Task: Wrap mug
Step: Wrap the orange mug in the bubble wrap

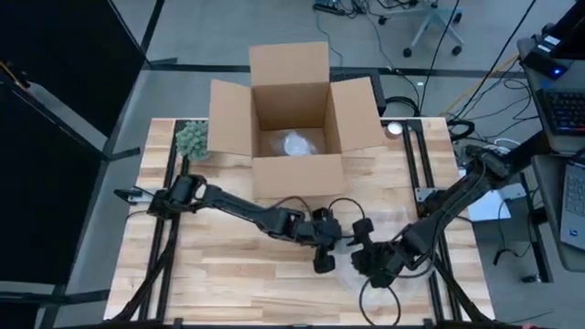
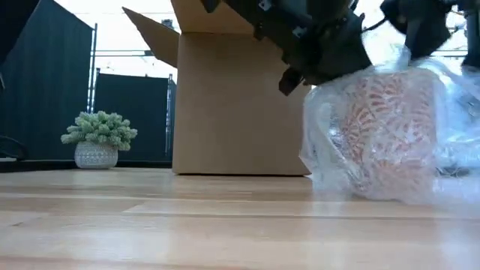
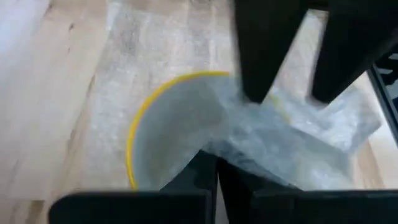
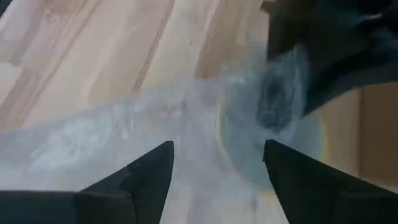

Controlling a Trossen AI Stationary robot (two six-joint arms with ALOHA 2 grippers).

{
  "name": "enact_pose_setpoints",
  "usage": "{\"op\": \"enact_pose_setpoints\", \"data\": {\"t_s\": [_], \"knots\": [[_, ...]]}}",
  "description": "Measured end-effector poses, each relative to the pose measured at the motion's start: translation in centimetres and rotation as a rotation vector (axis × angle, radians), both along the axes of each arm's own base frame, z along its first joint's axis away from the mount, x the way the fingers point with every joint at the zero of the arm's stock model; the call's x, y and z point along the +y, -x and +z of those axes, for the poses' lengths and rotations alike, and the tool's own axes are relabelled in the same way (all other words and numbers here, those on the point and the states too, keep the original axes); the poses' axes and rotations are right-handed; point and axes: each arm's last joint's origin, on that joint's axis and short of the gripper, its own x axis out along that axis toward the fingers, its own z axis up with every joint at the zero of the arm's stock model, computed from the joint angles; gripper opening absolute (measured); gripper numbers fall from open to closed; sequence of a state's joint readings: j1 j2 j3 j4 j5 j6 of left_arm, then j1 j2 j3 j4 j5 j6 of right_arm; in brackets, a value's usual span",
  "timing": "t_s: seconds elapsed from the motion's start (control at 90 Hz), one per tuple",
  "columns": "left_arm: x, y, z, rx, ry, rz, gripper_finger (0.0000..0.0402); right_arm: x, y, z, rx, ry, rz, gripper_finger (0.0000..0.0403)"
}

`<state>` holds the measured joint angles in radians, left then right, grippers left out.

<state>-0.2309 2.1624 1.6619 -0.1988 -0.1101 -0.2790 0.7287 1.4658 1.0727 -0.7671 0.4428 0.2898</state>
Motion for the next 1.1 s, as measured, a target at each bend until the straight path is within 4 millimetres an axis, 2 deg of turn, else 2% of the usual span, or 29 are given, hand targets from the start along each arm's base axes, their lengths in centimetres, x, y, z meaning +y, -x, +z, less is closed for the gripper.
{"op": "enact_pose_setpoints", "data": {"t_s": [0.067, 0.133, 0.322, 0.489, 0.556, 0.7, 0.789, 0.911, 1.1], "knots": [[0.1, -0.1, 0.0, -0.005, 0.002, 0.003, 0.0000, 0.2, -0.2, 1.2, -0.018, -0.019, -0.014, 0.0235], [0.1, -0.2, 0.1, -0.019, 0.005, 0.003, 0.0000, 0.3, -0.7, 1.3, -0.058, -0.045, -0.010, 0.0235], [0.0, -0.2, 0.1, -0.023, 0.008, 0.003, 0.0000, -0.8, -2.0, -2.1, 0.006, -0.014, -0.077, 0.0235], [-0.1, 0.0, 0.3, -0.018, 0.009, -0.003, 0.0000, -0.7, -2.5, -4.3, 0.050, -0.046, -0.086, 0.0235], [-0.3, 0.2, 1.0, -0.026, 0.011, -0.008, 0.0000, -0.6, -2.6, -4.8, 0.074, -0.057, -0.077, 0.0235], [-0.9, 0.6, 4.3, -0.107, 0.031, -0.021, 0.0000, -0.3, -2.7, -5.3, 0.093, -0.077, -0.068, 0.0235], [-1.3, 0.9, 5.2, -0.123, 0.029, -0.036, 0.0000, -0.3, -2.7, -5.6, 0.112, -0.088, -0.062, 0.0235], [-1.8, 1.0, 5.0, -0.117, 0.007, -0.062, 0.0000, -0.1, -2.9, -5.5, 0.093, -0.103, -0.060, 0.0235], [-1.9, -0.1, 0.8, -0.038, 0.007, -0.069, 0.0000, 0.0, -3.1, -5.6, 0.075, -0.106, -0.057, 0.0235]]}}
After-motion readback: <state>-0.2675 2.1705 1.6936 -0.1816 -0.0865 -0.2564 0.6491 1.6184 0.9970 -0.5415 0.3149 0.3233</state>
